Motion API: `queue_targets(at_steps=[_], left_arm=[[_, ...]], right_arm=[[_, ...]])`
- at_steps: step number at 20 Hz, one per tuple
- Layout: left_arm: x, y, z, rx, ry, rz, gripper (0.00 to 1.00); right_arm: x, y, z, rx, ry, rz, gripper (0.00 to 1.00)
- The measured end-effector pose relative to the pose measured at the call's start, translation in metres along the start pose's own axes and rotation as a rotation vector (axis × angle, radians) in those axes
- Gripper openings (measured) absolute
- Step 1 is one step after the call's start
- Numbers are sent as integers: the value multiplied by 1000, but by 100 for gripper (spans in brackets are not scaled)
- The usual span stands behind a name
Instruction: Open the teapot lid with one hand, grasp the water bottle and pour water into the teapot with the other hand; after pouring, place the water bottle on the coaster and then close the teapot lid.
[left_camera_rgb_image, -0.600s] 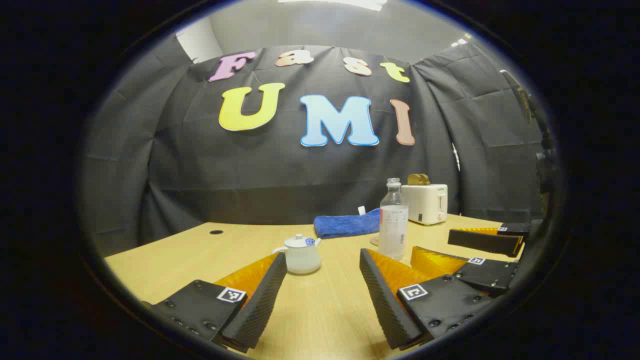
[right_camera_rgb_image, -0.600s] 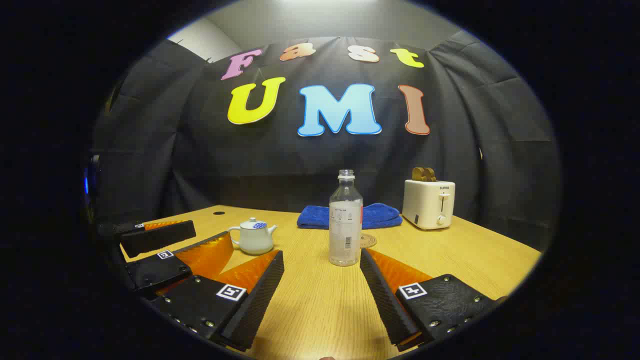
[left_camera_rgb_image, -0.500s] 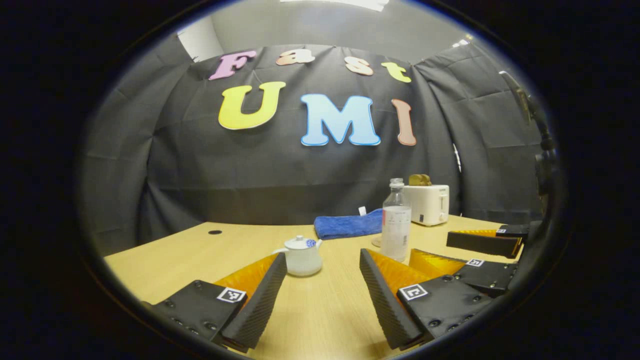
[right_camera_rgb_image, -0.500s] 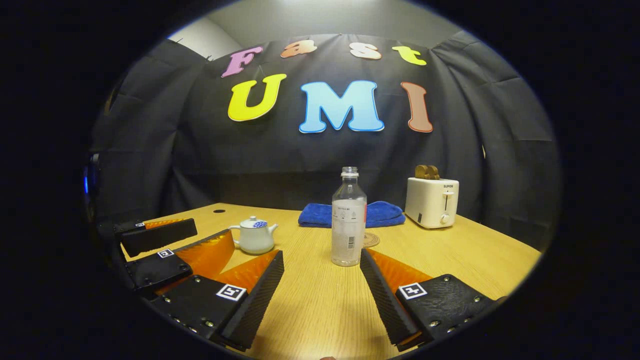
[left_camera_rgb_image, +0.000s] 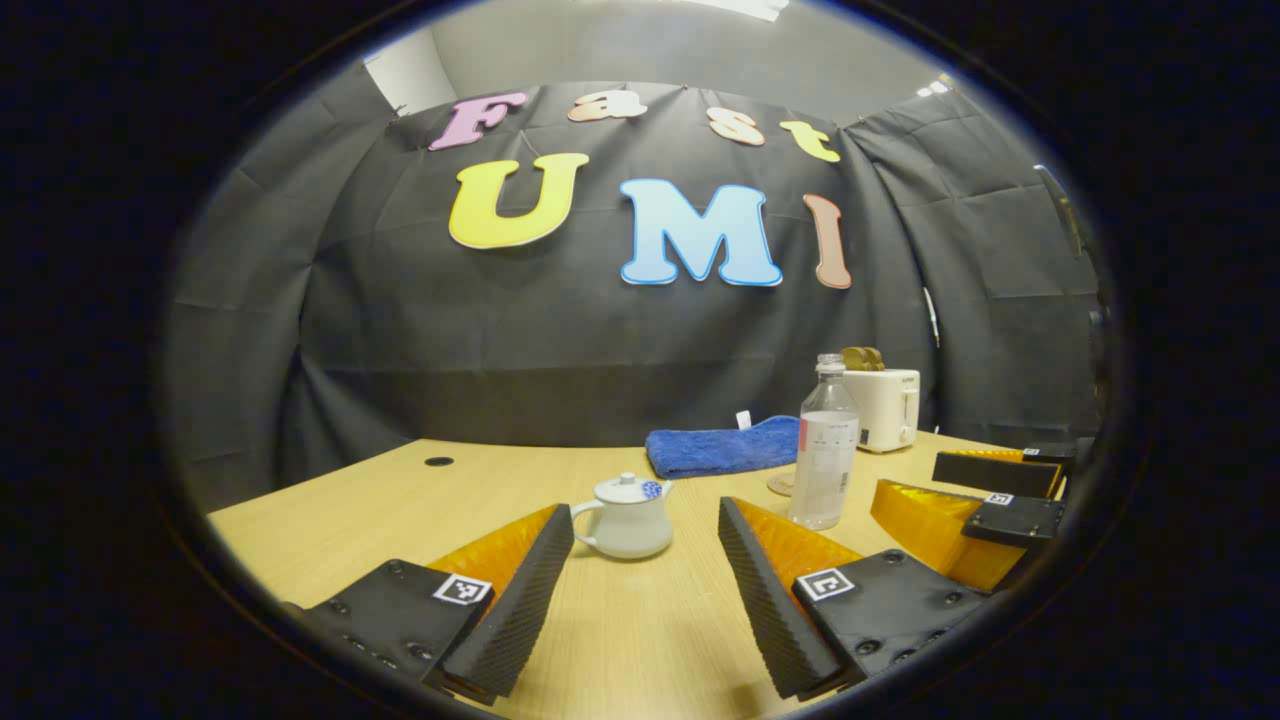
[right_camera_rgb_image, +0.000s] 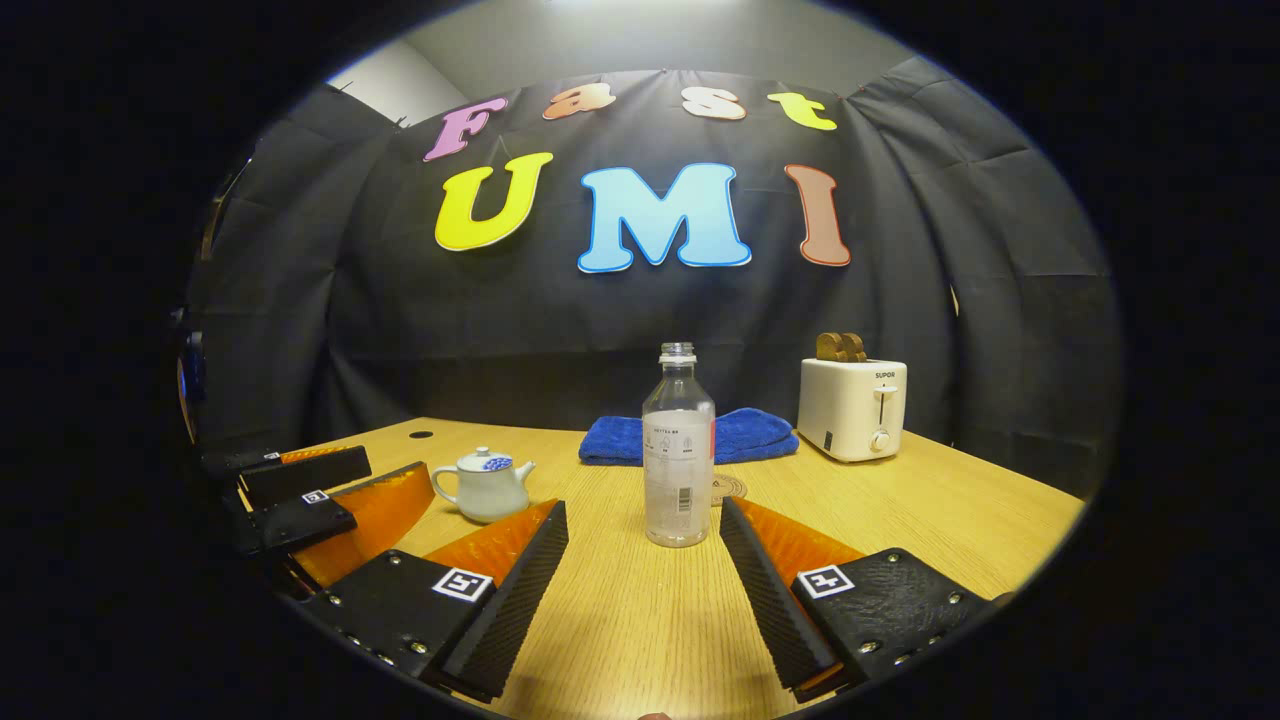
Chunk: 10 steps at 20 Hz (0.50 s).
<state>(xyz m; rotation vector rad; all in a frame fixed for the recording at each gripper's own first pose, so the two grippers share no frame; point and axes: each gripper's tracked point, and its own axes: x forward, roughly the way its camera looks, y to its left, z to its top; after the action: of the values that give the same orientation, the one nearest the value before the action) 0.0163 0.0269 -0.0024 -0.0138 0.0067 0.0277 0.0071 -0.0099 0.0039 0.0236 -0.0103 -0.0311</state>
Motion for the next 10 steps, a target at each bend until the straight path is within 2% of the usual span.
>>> queue_targets(at_steps=[4,10], left_arm=[[-14,-1,1,18,-12,9,98],[-4,7,9,10,-5,12,99]], right_arm=[[-17,7,7,22,-14,20,95],[-9,7,35,-10,-57,13,95]])
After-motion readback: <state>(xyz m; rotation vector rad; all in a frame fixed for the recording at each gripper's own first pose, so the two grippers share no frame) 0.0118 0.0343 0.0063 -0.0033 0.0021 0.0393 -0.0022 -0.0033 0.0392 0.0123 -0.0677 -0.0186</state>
